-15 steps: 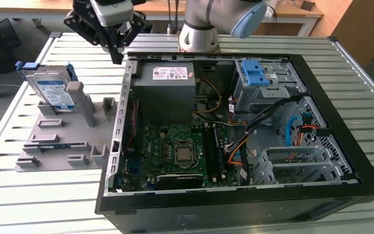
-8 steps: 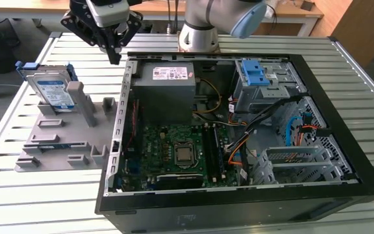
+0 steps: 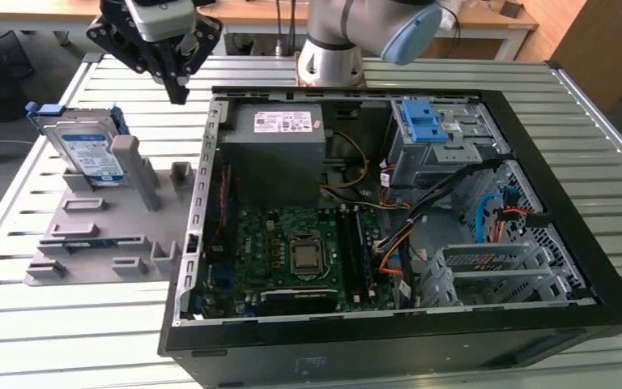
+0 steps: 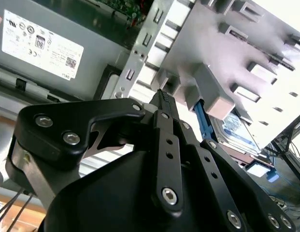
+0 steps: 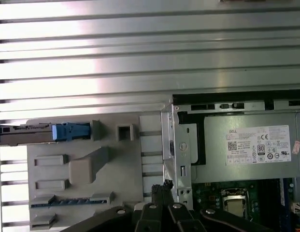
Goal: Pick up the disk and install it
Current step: 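Reach for the disk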
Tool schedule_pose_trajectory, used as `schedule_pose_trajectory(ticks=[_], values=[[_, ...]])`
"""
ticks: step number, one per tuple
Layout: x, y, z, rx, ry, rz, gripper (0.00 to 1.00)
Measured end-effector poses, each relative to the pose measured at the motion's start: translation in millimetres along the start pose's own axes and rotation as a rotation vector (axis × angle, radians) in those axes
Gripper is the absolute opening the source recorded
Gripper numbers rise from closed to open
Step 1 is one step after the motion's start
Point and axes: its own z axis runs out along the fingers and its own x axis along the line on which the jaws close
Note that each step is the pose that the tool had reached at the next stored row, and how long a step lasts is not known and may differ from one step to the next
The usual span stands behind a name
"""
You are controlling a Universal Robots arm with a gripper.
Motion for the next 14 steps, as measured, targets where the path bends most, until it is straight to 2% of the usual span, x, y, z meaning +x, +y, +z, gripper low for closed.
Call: schedule_pose_trajectory(ticks=[5,14], values=[[20.5,5.8,1.2,0.0000,0.0000,0.000,0.11],[45.4,8.3,2.7,0.0000,0.0003,0.000,0.11]])
